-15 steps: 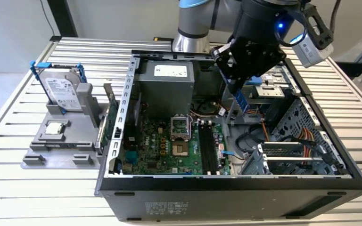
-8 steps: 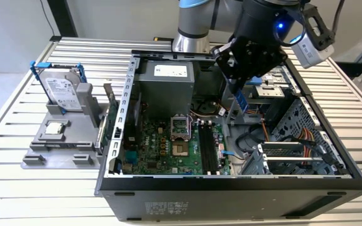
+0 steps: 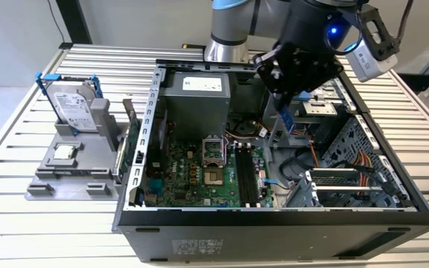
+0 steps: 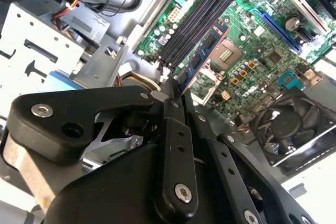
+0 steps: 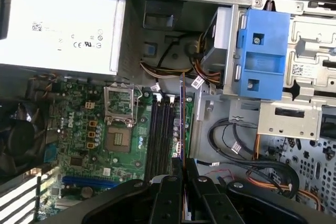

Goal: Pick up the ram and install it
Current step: 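Insert the ram into the slot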

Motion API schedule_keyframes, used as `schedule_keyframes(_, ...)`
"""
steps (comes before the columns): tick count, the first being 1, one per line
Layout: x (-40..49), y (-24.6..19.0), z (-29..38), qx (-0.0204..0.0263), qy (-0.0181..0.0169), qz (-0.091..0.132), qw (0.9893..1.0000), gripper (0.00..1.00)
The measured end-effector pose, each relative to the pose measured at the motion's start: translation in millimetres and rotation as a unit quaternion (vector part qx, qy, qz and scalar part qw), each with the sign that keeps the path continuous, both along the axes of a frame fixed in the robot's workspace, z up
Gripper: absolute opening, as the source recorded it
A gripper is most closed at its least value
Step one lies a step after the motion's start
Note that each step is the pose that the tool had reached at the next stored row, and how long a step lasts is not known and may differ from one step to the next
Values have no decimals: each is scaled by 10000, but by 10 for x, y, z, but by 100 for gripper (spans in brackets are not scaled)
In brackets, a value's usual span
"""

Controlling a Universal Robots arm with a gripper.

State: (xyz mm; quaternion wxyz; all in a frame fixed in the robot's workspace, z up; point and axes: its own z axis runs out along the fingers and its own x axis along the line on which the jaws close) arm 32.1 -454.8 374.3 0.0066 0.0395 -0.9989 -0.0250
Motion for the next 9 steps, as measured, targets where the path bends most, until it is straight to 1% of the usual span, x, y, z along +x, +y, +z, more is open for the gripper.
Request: schedule_keyframes(9, 45, -12, 0, 0, 0, -40, 10000, 0)
